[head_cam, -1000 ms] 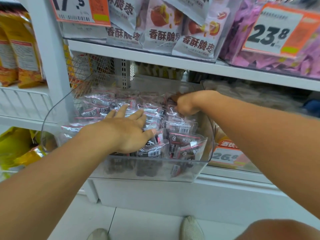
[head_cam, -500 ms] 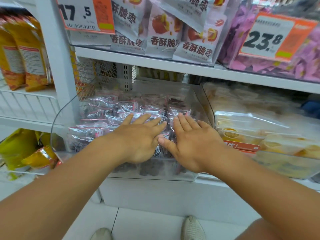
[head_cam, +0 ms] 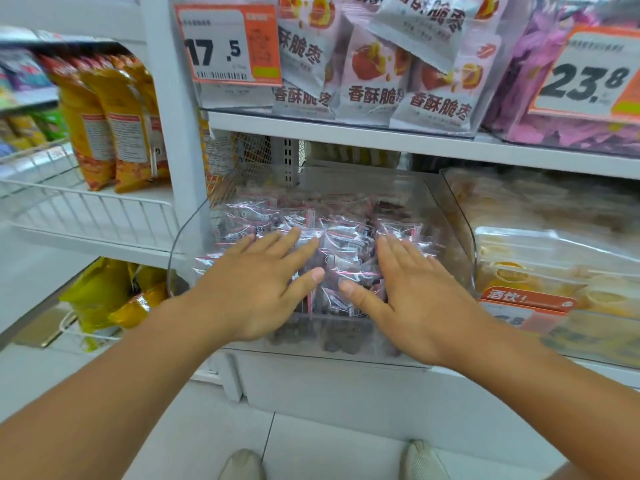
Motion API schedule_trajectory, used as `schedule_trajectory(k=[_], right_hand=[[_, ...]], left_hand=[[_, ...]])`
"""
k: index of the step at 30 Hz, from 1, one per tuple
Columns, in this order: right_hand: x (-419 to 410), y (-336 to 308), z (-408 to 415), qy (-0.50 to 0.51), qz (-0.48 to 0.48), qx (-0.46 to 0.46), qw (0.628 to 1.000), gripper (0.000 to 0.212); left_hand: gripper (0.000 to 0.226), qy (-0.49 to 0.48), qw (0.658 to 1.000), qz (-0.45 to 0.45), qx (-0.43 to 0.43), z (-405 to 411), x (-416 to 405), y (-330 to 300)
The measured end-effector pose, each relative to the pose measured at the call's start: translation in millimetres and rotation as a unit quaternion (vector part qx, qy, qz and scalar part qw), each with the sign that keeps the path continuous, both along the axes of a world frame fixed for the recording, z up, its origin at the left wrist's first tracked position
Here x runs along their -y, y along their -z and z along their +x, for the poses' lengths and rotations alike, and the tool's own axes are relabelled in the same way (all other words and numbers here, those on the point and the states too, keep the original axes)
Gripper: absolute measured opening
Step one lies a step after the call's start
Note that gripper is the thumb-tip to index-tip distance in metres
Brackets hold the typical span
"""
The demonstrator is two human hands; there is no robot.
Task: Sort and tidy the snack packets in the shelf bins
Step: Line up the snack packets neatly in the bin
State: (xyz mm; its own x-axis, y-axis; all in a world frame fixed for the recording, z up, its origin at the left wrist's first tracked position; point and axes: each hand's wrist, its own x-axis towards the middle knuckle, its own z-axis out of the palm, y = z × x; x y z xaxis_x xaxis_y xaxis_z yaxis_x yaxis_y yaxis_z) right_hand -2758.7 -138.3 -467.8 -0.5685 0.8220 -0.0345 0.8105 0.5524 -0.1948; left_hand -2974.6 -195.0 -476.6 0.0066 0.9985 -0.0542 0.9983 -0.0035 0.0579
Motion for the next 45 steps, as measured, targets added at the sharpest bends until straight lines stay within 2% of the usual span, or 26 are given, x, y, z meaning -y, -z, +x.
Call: schedule_trajectory(k=[2,4,7,9,11,15,18,19,21,24,26,28,32,34,37,42,45], right_hand=[[9,-9,1,-0.043,0.068,-0.029,0.996,0.09],[9,-21,3,-0.092,0.146,-0.006,0.985,0.074],[-1,-39,14,-0.053,0.082,0.075,0.992,0.063],[-7,-45,19,-0.018,0.061,0.112,0.992,0.059],[-12,-45,19,0.007,0.076,0.106,0.991,0.047],[-14,-40,7,0.04,0.089,0.133,0.986,0.03],[4,-44,8,0.017,0.144,0.056,0.988,0.018],[14,-46,8,0.0,0.161,0.027,0.987,0.018],[30,-47,7,-0.037,0.166,0.021,0.985,0.025],[33,-36,7,-0.05,0.141,0.065,0.987,0.036],[31,-29,11,-0.047,0.145,0.07,0.986,0.032],[29,-20,18,-0.038,0.134,0.103,0.985,0.032],[19,-7,23,-0.048,0.117,0.112,0.986,0.006],[9,-14,22,-0.043,0.12,0.062,0.99,0.006],[-10,-28,16,-0.035,0.14,-0.016,0.989,0.009],[-40,-16,3,-0.011,0.14,0.037,0.989,0.008],[-44,-2,2,-0.013,0.151,0.034,0.988,0.006]], left_hand=[[0.077,0.022,0.999,0.031,0.023,0,0,-2],[0.087,0.031,0.995,0.072,0.053,-8,4,-9],[0.101,-0.002,0.999,0.033,0.03,-27,9,-14],[0.098,-0.021,1.0,-0.008,-0.008,-30,8,-12],[0.092,-0.036,0.999,-0.007,-0.017,-25,2,-5],[0.1,-0.036,0.999,0.006,-0.023,-20,-4,-1],[0.096,0.005,0.997,0.069,0.041,-16,10,-16],[0.089,0.013,0.991,0.116,0.069,-15,19,-24],[0.061,0.031,0.98,0.177,0.089,-16,36,-33],[0.042,0.01,0.995,0.099,0.029,-13,54,-18],[0.028,0.008,0.992,0.129,-0.009,-12,55,4],[0.017,0.01,0.984,0.177,0.005,-10,53,12],[0.013,-0.001,0.985,0.169,0.022,-19,45,9],[0.014,-0.013,0.985,0.171,0.024,-28,38,0],[0.014,-0.014,0.973,0.226,0.052,-42,15,-15],[0.016,-0.047,0.982,0.181,0.017,-42,-25,-3],[0.017,-0.064,0.986,0.147,0.043,-42,-33,1]])
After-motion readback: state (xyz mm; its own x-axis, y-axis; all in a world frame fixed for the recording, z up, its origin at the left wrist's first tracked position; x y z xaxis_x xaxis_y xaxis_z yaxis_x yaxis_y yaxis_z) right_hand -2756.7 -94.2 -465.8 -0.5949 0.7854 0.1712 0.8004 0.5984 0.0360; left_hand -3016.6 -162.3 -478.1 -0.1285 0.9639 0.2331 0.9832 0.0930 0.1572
